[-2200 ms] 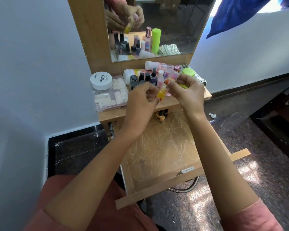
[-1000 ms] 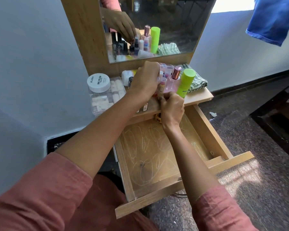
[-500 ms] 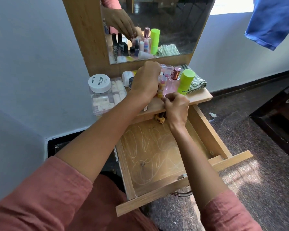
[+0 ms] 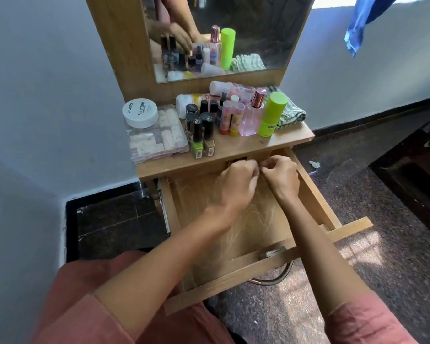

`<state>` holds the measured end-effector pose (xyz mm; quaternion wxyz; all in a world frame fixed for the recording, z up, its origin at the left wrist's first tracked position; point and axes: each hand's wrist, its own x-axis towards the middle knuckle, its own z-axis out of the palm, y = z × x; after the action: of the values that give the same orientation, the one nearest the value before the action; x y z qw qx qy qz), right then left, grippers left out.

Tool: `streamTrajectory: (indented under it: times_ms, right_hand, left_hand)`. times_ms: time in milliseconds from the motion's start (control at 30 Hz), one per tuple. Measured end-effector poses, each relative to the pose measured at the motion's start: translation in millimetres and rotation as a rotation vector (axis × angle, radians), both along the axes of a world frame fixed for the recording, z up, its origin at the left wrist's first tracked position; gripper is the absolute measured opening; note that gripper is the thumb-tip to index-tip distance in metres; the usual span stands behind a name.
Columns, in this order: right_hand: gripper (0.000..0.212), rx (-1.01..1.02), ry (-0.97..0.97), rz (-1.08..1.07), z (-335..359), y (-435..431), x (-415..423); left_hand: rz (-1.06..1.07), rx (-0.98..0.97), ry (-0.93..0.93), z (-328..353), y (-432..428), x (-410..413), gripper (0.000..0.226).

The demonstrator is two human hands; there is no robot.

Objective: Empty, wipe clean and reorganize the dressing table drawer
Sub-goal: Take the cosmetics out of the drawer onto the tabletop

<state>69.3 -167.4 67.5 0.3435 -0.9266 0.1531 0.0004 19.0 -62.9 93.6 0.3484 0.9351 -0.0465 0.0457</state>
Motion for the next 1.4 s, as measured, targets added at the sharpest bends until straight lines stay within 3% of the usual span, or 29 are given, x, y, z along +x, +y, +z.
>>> streamTrajectory:
  times_ms: [100,367,633,1000,1400]
  right_hand:
    - [0.025,0.052,0.055,0.087,-14,3,11]
    - [0.024,0.136,0.053,0.151,-18,14,30]
    - [0.018,0.182,-0.005,0.207,-25,14,31]
    - [0.013,0.063,-0.039,0.313,-20,1,3]
    - [0.023,0.101,-0.337,0.356,61,-4,-22]
  left_hand:
    - [0.120,-0.014,0.147,-29,2,7,0.023]
    - [0.273,0.020,0.234,-57,1,39,0.033]
    - [0.273,-0.152,0.147,-61,-3,46,0.039]
    - [0.275,-0.236,0.132,-50,-9,20,0.017]
    - [0.105,-0.198,-0.152,42,3,0,0.027]
